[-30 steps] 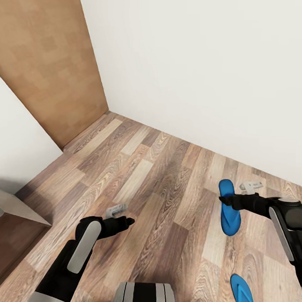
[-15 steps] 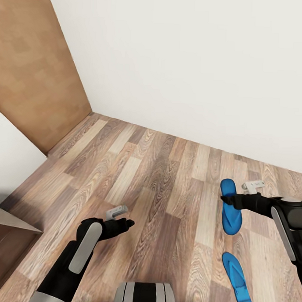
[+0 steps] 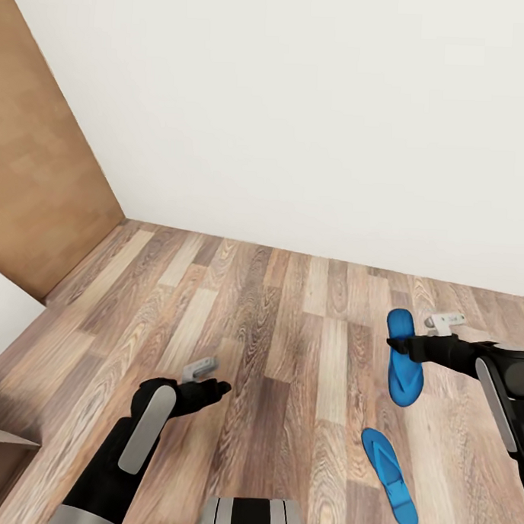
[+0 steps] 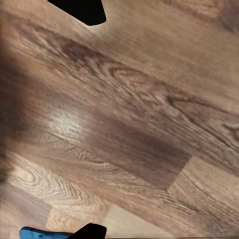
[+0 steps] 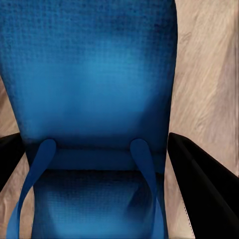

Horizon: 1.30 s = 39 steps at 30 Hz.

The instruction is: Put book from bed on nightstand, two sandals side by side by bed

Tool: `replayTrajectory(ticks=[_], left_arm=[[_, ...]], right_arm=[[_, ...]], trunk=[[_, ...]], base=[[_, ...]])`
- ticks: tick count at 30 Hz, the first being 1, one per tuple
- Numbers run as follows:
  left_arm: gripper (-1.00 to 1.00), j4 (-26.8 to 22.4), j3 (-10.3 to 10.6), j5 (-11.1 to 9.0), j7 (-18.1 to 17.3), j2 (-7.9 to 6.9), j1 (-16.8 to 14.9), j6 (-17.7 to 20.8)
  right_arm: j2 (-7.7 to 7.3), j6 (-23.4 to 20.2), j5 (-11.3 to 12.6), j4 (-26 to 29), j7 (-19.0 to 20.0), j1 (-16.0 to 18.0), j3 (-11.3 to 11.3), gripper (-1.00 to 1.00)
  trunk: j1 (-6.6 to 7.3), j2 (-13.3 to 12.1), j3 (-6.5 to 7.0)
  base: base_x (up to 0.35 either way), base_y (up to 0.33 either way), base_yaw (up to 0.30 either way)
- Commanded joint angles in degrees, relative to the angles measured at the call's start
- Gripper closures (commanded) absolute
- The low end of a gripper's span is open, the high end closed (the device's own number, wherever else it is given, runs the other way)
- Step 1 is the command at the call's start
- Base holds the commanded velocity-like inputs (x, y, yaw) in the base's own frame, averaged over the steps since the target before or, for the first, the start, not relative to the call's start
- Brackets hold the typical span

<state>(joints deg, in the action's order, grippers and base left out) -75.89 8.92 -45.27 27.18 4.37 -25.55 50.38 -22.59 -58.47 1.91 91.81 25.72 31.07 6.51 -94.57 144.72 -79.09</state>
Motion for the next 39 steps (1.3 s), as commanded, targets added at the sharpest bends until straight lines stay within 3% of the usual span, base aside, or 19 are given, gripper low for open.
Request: replayTrajectory(ticks=[1, 12, 23, 39], left_arm=[[-1.0, 0.1, 0.0, -0.6, 0.6, -0.03, 0.0, 0.1], [-1.0, 2.5, -0.1, -0.3, 0.6, -0.22, 0.0, -0.1], [-1.0, 7.7, 0.2, -0.3, 0.1, -0.81, -0.8, -3.3], [-1.0, 8.2, -0.1, -0.2, -2.2, -0.92, -0.8, -4.6]], right_arm=[[0.0, -0.3, 0.2, 0.0, 0.0, 0.0, 0.0, 1.0], [0.0, -0.3, 0.2, 0.0, 0.0, 0.1, 0.1, 1.0], [0.0, -0.3, 0.2, 0.0, 0.0, 0.1, 0.2, 1.0], [0.05, -0.3, 0.1, -0.4, -0.1, 0.1, 0.2, 1.0]], trunk=[[0.03, 0.0, 0.19], [0.32, -0.1, 2.62], [0.6, -0.3, 5.06], [1.01, -0.5, 8.61]], base=[[-0.001, 0.001, -0.27], [0.0, 0.0, -0.27], [0.0, 0.0, -0.27], [0.0, 0.0, -0.27]])
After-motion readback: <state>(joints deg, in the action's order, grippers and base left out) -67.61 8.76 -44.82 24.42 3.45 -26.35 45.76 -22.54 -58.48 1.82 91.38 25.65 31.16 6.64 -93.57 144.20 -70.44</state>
